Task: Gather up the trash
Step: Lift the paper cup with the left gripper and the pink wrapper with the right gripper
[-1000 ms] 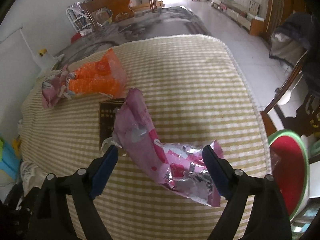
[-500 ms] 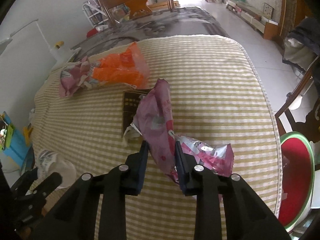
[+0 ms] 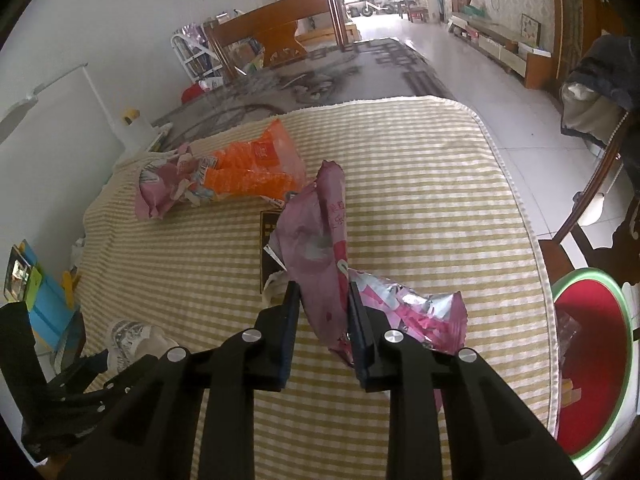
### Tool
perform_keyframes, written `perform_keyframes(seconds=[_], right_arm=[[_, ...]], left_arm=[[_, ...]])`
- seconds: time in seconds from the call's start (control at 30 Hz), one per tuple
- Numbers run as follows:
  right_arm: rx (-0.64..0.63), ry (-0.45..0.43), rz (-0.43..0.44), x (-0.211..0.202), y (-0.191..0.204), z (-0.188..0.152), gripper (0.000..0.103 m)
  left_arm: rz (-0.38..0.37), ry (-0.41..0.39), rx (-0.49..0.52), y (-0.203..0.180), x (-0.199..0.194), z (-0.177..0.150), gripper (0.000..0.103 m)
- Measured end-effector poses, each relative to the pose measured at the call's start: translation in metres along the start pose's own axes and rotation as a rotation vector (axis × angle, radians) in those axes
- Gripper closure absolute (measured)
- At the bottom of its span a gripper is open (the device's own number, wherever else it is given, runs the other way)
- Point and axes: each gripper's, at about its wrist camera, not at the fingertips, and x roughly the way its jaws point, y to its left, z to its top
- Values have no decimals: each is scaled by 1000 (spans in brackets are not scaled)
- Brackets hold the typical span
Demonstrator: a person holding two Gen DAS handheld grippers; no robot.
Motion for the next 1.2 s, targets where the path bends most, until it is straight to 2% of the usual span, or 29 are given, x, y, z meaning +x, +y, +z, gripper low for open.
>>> perform_keyframes(seconds=[0.2, 0.43, 0.63, 0.8, 0.97, 1.2], right_arm=[[9, -11, 5, -2, -1, 1, 80], [61, -77, 26, -23, -10, 0, 80], [115, -140, 77, -48, -17, -10, 80], [169, -168, 137, -70, -23, -31, 80], [162, -258, 151, -107, -22, -51, 80], [230, -308, 184, -136, -45, -69, 80]], left_arm=[[-15, -9, -1, 0, 1, 0, 21], [-25, -31, -7, 1, -1, -1, 21], [7, -29, -14, 4, 0, -3, 21], [9, -25, -3, -2, -5, -5, 21], [-33, -21, 0, -18, -16, -6, 21], [-120, -25, 29, -58, -33, -4, 21]])
